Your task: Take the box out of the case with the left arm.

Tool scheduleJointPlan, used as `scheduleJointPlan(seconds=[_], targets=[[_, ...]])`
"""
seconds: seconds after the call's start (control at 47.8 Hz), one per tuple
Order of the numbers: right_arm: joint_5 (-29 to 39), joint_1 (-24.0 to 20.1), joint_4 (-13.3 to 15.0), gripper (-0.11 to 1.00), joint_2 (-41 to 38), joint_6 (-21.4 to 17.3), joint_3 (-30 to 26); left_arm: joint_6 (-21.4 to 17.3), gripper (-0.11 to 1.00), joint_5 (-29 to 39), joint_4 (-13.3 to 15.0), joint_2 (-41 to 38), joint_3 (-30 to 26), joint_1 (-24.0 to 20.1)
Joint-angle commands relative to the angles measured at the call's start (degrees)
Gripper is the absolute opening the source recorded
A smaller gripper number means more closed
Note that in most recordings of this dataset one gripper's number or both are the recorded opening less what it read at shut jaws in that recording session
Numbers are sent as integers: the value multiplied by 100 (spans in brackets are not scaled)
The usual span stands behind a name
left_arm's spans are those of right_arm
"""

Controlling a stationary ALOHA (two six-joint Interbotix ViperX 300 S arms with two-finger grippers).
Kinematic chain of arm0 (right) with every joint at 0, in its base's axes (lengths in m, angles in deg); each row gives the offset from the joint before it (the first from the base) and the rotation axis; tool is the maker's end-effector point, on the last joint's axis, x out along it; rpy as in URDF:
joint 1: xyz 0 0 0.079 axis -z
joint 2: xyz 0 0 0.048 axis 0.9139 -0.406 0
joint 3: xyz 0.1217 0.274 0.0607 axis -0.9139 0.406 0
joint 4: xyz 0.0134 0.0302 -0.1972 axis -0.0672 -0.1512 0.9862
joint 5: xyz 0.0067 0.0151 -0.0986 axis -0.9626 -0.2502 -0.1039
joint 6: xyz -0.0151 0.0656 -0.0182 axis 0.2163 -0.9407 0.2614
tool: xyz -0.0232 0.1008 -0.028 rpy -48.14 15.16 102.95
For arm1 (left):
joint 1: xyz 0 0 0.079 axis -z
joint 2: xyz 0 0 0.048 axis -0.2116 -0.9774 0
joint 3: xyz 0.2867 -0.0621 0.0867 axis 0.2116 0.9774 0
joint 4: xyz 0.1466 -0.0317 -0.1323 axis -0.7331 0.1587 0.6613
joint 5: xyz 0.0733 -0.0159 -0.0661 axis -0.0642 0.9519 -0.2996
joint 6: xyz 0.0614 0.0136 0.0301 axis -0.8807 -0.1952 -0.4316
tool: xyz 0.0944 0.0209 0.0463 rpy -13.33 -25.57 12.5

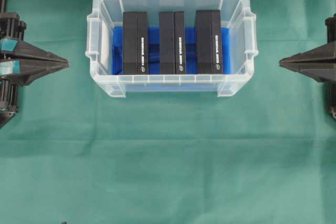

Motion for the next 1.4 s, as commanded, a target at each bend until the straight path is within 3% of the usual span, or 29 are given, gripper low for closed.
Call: scheduleJointPlan(seconds=[0.0,0.502,0.942,1.214,1.381], targets=[[9,9,0,-1,-53,44,-132,-18,2,62,-70,18,-176,-9],[1099,18,-9,-1,-35,-53,-773,141,0,615,-79,299,-554,9],[2487,18,-9,-1,-70,-149,-2206,211,0,3217,-79,255,-2408,18],[3059,18,-9,-1,-149,-158,-2355,237,0,3551,-79,132,-2593,18],[3946,18,-9,-1,-229,-167,-2566,562,0,4755,-79,-18,-2856,26]])
